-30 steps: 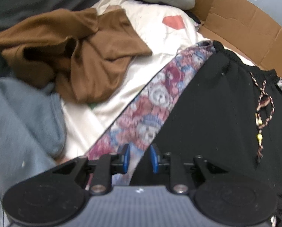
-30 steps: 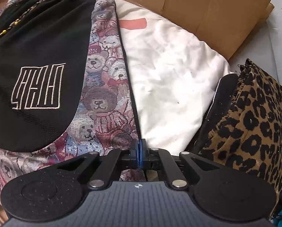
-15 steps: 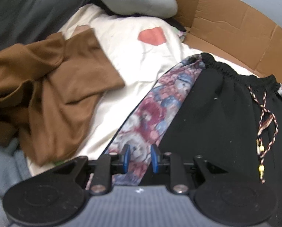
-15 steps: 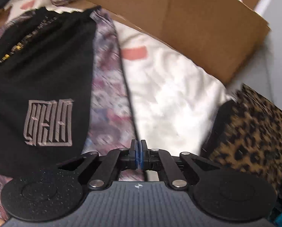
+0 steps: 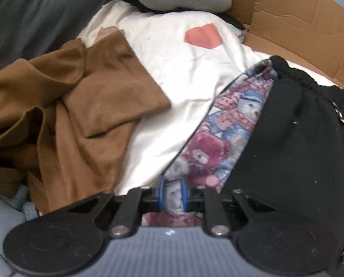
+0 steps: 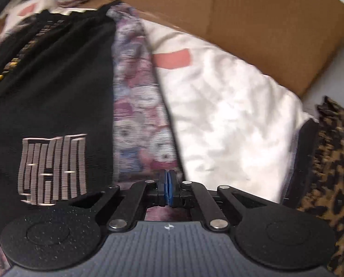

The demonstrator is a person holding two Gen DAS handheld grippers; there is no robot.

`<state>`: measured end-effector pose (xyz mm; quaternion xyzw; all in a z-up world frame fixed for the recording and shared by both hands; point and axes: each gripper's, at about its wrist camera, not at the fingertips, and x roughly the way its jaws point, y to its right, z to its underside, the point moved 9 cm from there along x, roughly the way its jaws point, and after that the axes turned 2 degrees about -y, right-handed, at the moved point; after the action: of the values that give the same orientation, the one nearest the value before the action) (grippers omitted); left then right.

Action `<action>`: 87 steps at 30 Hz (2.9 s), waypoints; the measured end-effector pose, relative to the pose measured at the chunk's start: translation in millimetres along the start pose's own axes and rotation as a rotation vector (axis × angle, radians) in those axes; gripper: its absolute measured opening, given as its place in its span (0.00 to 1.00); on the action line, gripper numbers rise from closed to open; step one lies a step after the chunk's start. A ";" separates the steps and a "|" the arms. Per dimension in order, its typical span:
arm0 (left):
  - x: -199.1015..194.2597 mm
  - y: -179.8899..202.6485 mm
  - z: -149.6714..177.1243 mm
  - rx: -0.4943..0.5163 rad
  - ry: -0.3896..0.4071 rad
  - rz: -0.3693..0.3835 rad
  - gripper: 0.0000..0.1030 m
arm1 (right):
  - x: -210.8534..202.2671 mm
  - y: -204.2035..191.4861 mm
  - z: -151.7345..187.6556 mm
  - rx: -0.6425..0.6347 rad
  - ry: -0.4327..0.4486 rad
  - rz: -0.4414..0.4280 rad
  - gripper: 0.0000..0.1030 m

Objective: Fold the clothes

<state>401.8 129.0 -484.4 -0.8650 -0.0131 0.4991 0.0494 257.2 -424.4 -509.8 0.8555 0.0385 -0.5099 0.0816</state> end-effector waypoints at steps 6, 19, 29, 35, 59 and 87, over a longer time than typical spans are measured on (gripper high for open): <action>-21.6 13.9 -9.4 0.002 0.087 0.072 0.17 | -9.0 -2.0 -12.1 -0.005 0.060 -0.030 0.03; -0.6 54.7 -31.3 0.048 0.063 0.121 0.17 | 19.4 -32.4 -58.8 -0.021 0.099 -0.120 0.03; 19.7 70.6 -50.7 0.077 0.071 0.108 0.17 | 59.4 -38.1 -112.0 0.052 0.133 -0.114 0.03; 25.9 81.2 -61.3 0.111 0.075 0.111 0.16 | 65.6 -49.0 -140.1 0.036 0.169 -0.115 0.03; 29.4 111.0 -109.2 0.137 0.090 0.084 0.18 | 100.2 -51.3 -214.0 0.269 0.184 -0.164 0.05; 29.4 125.2 -120.4 0.173 0.123 0.110 0.18 | 90.4 -79.3 -248.0 0.133 0.234 -0.192 0.34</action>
<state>517.4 -2.2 -462.2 -0.8861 0.0805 0.4462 0.0969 503.3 -303.6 -481.4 0.9050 0.0953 -0.4137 -0.0293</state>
